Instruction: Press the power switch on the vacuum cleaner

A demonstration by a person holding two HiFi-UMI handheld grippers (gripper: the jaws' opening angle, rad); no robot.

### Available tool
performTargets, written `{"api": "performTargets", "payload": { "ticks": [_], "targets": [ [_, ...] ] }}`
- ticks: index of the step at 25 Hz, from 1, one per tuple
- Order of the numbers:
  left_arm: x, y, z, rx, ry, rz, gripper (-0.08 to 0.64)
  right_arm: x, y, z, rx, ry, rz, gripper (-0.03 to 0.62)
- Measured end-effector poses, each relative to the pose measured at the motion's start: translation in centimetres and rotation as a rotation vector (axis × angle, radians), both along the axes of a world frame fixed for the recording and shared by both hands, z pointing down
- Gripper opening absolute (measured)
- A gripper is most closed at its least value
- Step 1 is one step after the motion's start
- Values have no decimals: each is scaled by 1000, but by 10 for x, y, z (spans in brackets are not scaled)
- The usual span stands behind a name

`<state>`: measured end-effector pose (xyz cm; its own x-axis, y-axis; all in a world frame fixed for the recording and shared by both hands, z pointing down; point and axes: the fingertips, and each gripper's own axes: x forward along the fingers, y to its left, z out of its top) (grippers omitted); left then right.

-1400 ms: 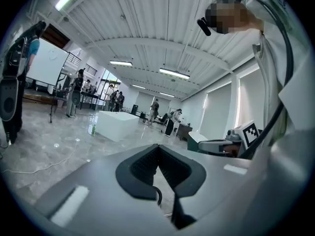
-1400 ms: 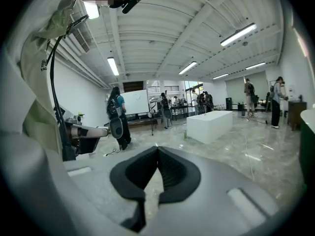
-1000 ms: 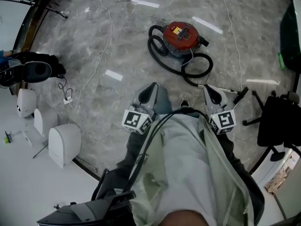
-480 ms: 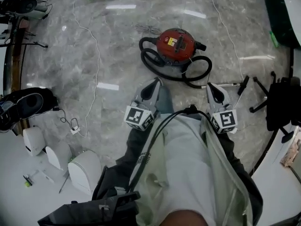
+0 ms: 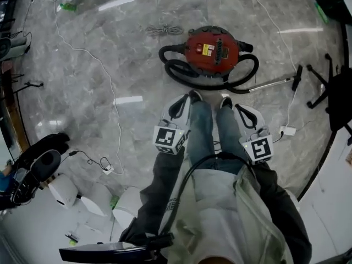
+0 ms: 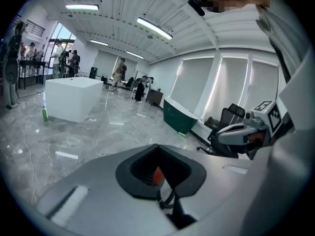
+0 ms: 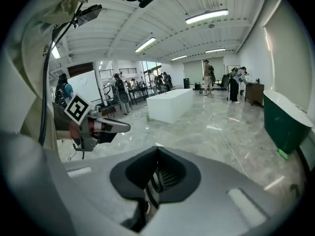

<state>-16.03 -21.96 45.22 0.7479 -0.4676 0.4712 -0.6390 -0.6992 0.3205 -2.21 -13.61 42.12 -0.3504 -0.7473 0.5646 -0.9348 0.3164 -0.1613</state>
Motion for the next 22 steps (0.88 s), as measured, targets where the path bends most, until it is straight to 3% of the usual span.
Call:
{"api": "performTargets", "payload": {
  "ticks": [7,12,17,22],
  "targets": [
    [40,-77,148,19,-81,-47,5,23,-26,129,-19,4,92,2],
    [84,-100,229,20,-125,20,5,36,-24,195,-35,-36,131,2],
    [102,-133,273,44,-179,21,5,41,-1,239,-88,-56,125,2],
    [109,-132,306,61,-286,96,5,43,15,259,-101,-76,116,2]
  ]
}}
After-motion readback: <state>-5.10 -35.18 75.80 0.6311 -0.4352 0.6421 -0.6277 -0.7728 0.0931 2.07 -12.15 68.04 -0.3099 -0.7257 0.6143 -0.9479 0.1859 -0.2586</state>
